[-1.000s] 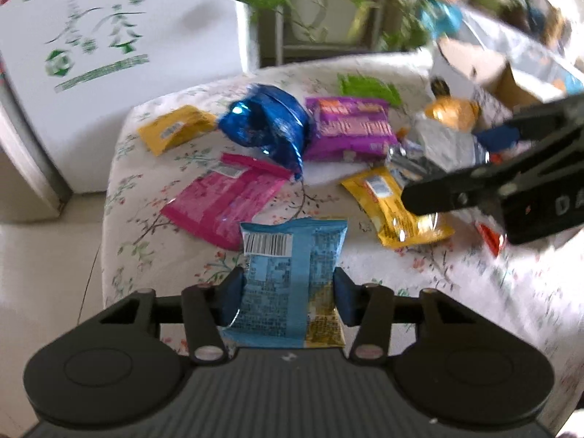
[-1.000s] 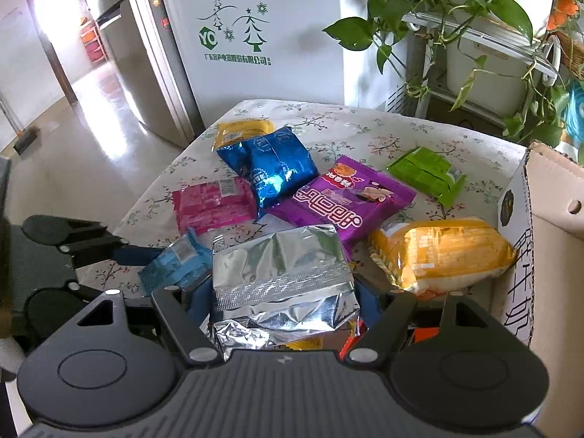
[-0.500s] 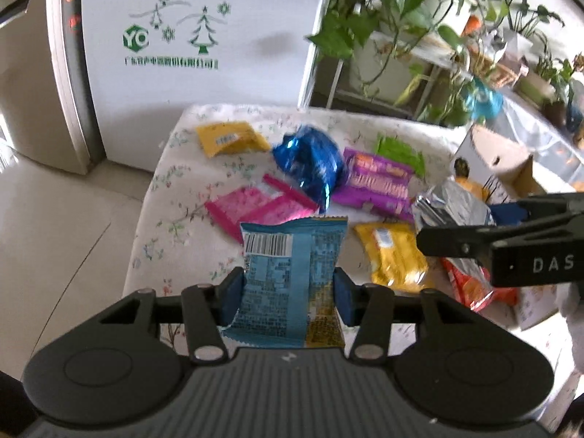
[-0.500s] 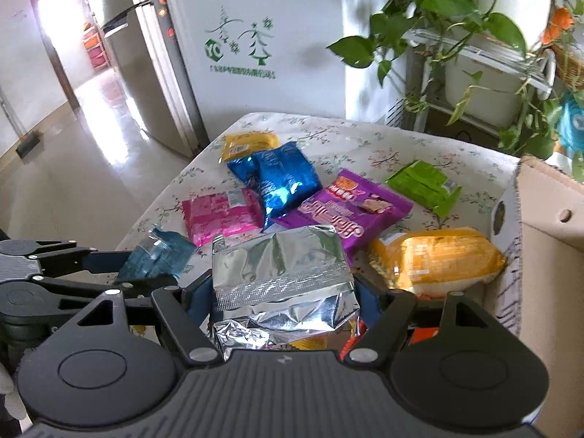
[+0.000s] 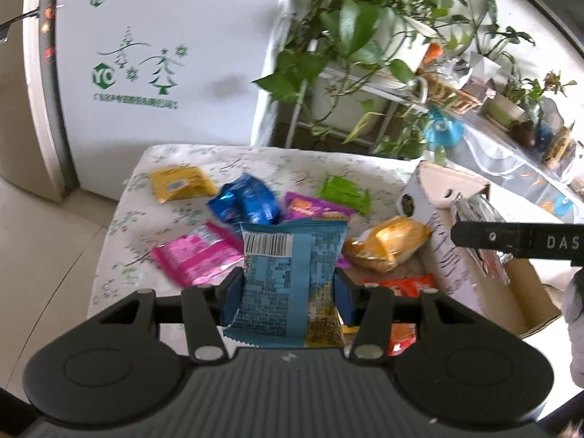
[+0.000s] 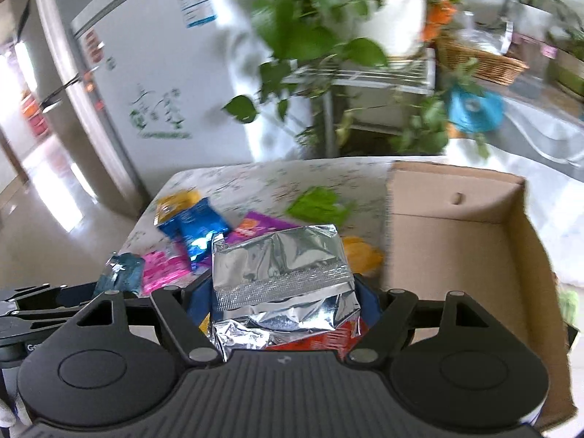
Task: Organize snacks
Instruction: 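Open the left tool over the cardboard box while the right tool drops the silver bag inside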
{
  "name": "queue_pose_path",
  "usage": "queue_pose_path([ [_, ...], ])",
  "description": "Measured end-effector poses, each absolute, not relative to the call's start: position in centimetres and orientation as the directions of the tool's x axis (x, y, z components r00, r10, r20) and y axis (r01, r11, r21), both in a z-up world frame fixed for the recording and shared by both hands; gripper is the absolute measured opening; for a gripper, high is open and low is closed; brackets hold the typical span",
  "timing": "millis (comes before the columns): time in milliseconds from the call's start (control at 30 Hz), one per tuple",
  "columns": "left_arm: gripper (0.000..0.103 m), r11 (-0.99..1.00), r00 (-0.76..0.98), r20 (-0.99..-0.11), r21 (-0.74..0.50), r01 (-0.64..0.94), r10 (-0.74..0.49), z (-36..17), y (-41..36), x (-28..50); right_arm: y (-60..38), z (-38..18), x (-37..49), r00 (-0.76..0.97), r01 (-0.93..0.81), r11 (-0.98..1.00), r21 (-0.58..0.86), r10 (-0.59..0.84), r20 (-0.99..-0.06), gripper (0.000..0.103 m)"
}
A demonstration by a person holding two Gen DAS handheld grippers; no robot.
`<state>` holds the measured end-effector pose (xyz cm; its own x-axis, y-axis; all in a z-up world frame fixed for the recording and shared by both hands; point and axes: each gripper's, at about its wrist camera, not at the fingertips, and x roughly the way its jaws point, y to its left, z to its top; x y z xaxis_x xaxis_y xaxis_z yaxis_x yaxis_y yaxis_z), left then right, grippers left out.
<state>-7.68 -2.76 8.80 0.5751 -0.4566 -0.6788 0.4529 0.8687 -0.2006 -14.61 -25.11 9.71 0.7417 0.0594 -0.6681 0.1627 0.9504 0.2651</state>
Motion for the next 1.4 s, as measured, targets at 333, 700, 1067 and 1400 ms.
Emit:
queue_pose_path([
  [333,0.050,0.832,0.543,-0.665,-0.229,0.505,-0.513,9.8,-7.3,-8.1,-28.8,9.8,-16.3,0.743,0.307,0.897,0.318,-0.017,-0.669,0.082],
  [700,0.050,0.761,0.479,-0.645,-0.264,0.593,-0.596,10.5,-14.9,-8.6,-34.1,9.9,-18.6,0.734,0.503,0.752,0.425,-0.112,-0.670,0.083],
  [1067,0.050,0.689,0.403,-0.647,-0.270,0.673,-0.647,10.0,-22.1,-9.4,-36.8,9.1,-20.1,0.711,0.617,0.612,0.495,-0.163,-0.684,0.083],
  [1400,0.077,0.676,0.379,-0.660,-0.270,0.686,-0.648,8.8,-24.9,-9.8,-37.9,8.7,-20.6,0.703,0.661,0.524,0.537,-0.183,-0.688,0.086],
])
